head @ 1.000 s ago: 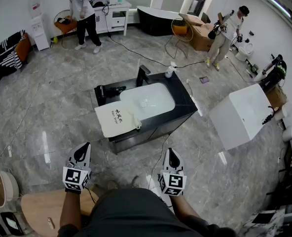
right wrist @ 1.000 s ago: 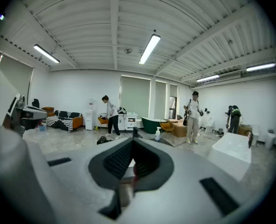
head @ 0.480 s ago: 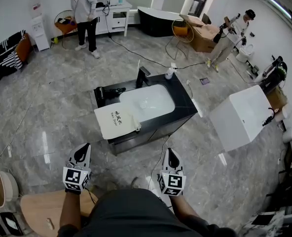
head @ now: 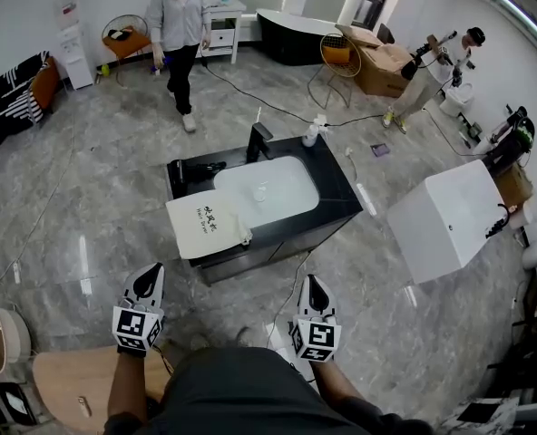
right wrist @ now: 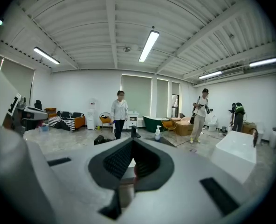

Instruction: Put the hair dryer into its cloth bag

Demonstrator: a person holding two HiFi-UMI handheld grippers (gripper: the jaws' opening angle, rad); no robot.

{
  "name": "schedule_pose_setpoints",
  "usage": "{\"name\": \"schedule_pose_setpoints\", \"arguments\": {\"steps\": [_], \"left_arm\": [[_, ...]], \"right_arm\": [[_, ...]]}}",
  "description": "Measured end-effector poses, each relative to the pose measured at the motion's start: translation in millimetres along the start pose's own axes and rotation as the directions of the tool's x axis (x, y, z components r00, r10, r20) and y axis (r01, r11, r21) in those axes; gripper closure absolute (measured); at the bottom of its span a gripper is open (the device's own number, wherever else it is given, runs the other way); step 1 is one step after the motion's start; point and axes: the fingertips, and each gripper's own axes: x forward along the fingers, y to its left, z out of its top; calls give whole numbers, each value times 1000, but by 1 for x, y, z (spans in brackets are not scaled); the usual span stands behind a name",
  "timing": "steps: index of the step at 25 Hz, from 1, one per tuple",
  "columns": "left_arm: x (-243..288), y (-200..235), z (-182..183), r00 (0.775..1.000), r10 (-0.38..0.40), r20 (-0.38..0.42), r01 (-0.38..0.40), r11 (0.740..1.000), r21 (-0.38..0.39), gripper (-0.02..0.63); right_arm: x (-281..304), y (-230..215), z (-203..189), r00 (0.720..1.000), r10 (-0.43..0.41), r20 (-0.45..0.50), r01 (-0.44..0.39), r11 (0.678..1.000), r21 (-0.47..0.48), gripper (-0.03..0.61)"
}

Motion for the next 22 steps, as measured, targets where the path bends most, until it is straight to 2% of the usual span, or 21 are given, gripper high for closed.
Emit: {"name": "schedule_pose_setpoints", "arguments": {"steps": [5, 10, 17, 22], "left_arm": [[17, -19, -1, 999, 36, -1, -36, 999, -22, 612], [26, -29, -9, 998, 56, -32, -57, 998, -34, 612], [54, 0, -12, 997, 62, -54, -64, 997, -34, 612], [91, 31, -13, 998, 33, -55, -35, 999, -34, 612]], "right_arm": [[19, -26, -7, 999, 38, -16, -38, 999, -16, 578], [45, -34, -11, 997, 72, -34, -73, 997, -19, 578], [92, -19, -4, 995, 88, -44, -88, 996, -13, 578], [133, -5, 13, 996, 73, -43, -75, 996, -38, 578]]}}
